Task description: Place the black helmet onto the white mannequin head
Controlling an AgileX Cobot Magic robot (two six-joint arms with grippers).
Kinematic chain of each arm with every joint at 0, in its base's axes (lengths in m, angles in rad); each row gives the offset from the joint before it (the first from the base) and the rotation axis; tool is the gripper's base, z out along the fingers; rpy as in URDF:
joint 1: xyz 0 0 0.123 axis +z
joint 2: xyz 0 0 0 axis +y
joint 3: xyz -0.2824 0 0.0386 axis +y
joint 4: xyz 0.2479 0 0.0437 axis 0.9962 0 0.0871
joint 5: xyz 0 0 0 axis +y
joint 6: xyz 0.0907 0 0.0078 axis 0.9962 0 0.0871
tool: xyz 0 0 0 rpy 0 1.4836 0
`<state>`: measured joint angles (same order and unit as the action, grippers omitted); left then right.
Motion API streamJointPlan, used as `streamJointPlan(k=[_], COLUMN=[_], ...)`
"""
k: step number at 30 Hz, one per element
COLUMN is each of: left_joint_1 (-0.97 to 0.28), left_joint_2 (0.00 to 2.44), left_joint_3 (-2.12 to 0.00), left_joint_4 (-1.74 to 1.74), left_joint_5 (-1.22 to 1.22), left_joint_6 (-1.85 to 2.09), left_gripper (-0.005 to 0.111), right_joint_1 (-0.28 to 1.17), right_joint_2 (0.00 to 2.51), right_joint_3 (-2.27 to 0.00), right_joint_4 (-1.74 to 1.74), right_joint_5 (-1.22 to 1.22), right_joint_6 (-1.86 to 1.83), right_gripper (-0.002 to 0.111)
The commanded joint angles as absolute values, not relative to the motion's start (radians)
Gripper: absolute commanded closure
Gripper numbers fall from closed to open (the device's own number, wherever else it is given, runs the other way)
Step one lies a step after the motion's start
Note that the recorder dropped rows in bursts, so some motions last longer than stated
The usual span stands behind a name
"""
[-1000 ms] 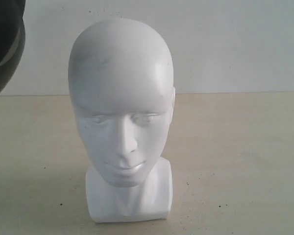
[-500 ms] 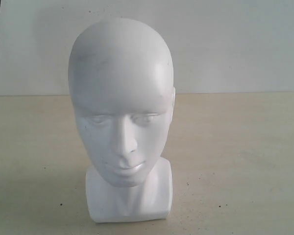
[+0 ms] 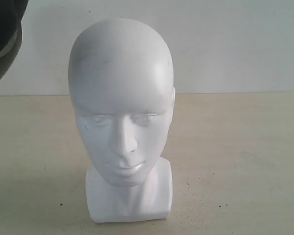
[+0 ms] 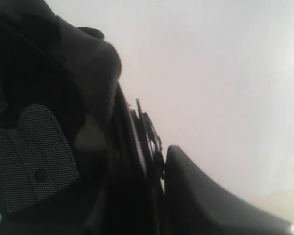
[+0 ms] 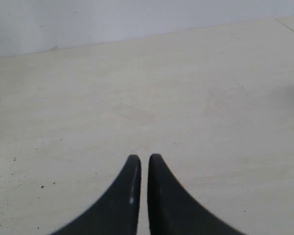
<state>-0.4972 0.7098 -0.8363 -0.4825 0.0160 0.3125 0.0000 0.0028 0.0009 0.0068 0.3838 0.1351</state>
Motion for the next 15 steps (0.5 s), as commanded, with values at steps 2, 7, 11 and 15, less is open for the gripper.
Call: streamJointPlan(k=[2, 7, 11, 15], left_joint_1=[-0.499, -0.499, -0.499, -0.499], left_joint_2=[0.716, 0.719, 0.73, 0.768], left_joint_3=[-0.861, -0.861, -0.861, -0.861], left_joint_4=[-0.561, -0.479, -0.335, -0.171], left_joint_5=[-0.268, -0.4, -0.503, -0.625], left_joint_6=[0.288, 0.063, -0.207, -0.518], left_gripper=[0.102, 0.102, 0.102, 0.102], right_joint_1=[0.0, 0.0, 0.0, 0.0], right_joint_2=[0.0, 0.0, 0.0, 0.0], right_joint_3=[0.0, 0.0, 0.0, 0.0], right_joint_4=[0.005, 0.005, 0.005, 0.005], right_joint_5=[0.379, 0.379, 0.379, 0.379], right_joint_6=[0.133, 0.133, 0.133, 0.133], right_gripper=[0.102, 0.102, 0.102, 0.102])
